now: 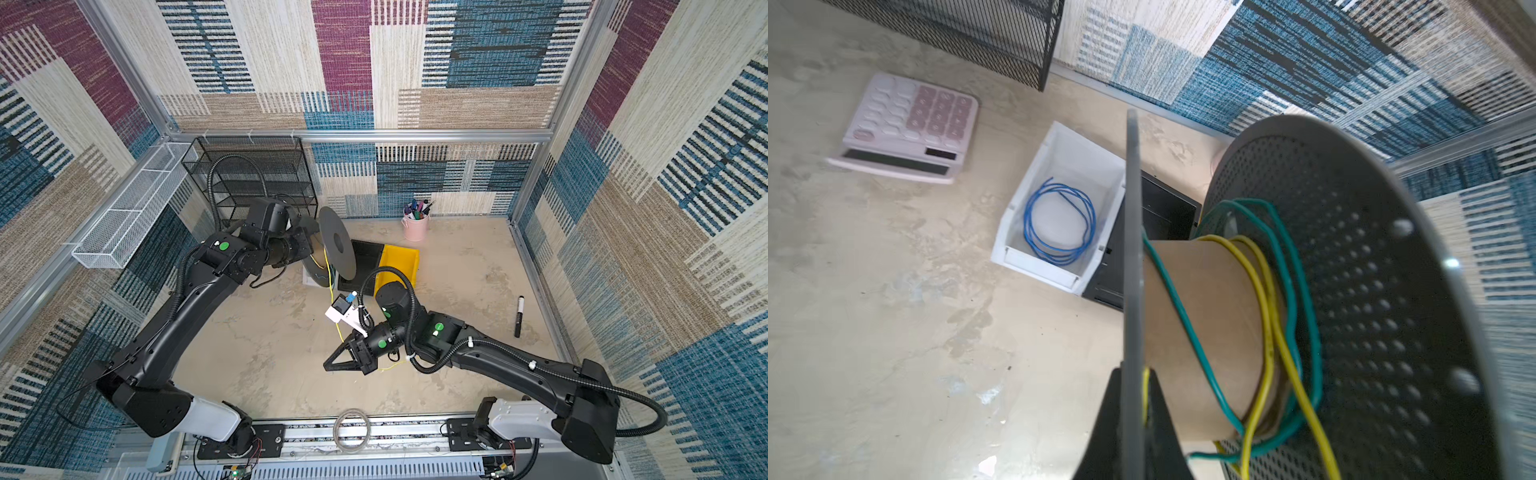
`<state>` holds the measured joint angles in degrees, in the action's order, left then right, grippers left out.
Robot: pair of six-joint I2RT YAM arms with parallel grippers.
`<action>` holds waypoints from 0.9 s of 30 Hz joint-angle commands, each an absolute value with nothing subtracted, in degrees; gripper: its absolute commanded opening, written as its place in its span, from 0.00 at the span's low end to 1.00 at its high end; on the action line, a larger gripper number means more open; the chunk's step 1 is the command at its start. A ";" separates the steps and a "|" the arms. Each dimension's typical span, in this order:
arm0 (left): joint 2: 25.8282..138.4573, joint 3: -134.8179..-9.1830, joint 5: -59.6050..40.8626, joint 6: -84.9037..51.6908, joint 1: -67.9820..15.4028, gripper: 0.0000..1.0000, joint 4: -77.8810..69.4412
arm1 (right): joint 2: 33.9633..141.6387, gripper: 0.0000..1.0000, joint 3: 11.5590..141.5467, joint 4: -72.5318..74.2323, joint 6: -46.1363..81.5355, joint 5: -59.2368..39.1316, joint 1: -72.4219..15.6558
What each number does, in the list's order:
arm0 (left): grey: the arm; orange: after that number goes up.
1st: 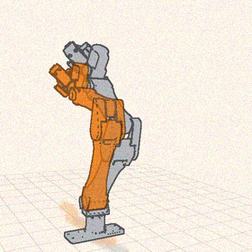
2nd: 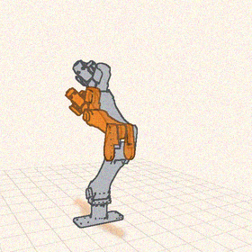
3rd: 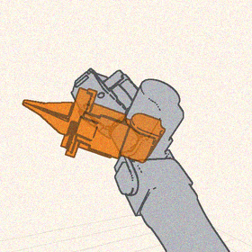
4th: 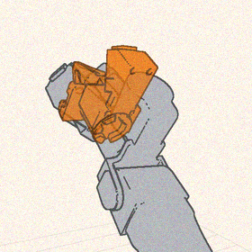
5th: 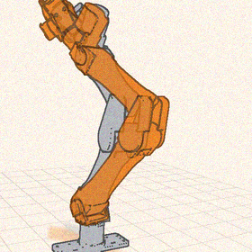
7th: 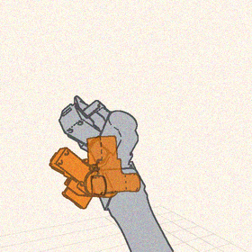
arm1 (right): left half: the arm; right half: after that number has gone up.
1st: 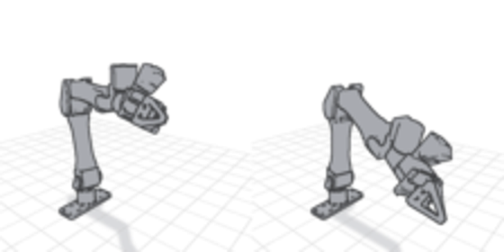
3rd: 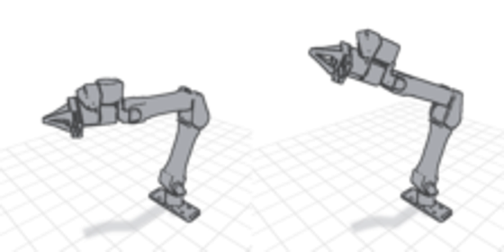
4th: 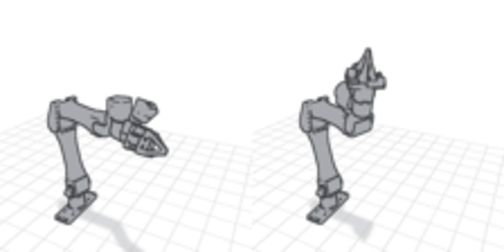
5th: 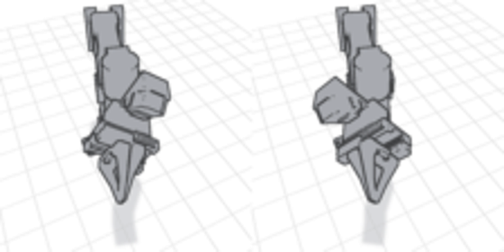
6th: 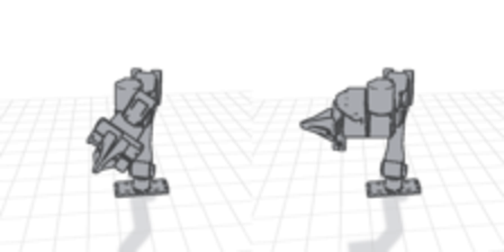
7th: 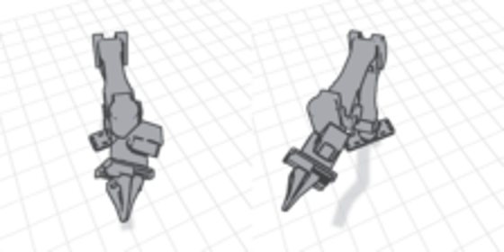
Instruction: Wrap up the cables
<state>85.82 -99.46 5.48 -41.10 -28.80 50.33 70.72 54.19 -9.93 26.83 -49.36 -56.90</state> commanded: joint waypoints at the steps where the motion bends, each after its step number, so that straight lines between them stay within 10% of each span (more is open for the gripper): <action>1: 86.77 -102.00 -0.34 -44.81 -28.41 0.00 41.37 | 72.41 0.00 53.36 -11.04 24.25 -46.03 -58.60; 14: 79.98 -98.41 -25.44 -35.70 -18.35 0.00 40.75 | 65.15 0.00 42.72 -18.68 20.05 -45.96 -42.84; 27: 68.60 -89.17 -46.11 -12.33 -15.32 0.00 54.48 | 80.24 0.00 55.84 -29.69 8.96 -49.53 -23.04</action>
<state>71.02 -91.26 -40.69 -21.96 -14.55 50.70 77.62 52.58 -24.38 12.56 -50.00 -24.71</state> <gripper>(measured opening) 0.076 0.048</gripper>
